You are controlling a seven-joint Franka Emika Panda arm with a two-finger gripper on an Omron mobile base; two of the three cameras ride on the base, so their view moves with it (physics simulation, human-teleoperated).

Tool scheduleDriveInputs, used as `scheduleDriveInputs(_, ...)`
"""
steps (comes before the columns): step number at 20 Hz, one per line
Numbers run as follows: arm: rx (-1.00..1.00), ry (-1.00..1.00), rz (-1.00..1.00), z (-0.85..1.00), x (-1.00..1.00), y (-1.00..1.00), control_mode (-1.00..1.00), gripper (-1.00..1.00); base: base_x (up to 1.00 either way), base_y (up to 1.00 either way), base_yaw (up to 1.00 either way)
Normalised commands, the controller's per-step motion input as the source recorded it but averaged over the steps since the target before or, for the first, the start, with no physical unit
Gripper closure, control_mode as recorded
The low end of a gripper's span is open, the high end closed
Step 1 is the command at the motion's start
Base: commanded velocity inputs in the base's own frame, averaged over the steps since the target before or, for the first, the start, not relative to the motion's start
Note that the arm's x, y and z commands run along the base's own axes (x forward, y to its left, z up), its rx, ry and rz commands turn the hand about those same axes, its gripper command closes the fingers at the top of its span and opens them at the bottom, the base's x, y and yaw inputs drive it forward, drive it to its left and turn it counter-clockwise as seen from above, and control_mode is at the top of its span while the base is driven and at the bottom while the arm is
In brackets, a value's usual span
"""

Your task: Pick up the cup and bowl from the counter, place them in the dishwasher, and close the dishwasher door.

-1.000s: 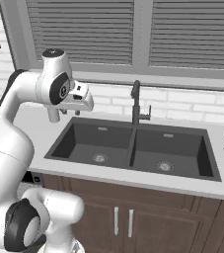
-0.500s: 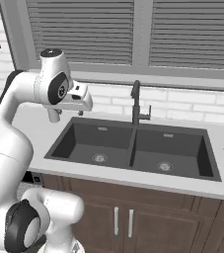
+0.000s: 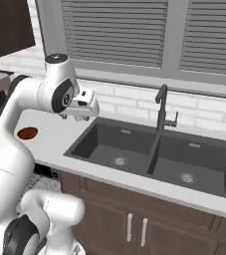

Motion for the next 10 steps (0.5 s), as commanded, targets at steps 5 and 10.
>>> scheduleDriveInputs(5,0.00,0.00,0.00,0.00,0.00,0.00,1.00,-1.00,0.00,-0.30,0.56)
scheduleDriveInputs(10,0.00,0.00,0.00,0.00,0.00,0.00,1.00,-1.00,0.00,-0.42,0.54)
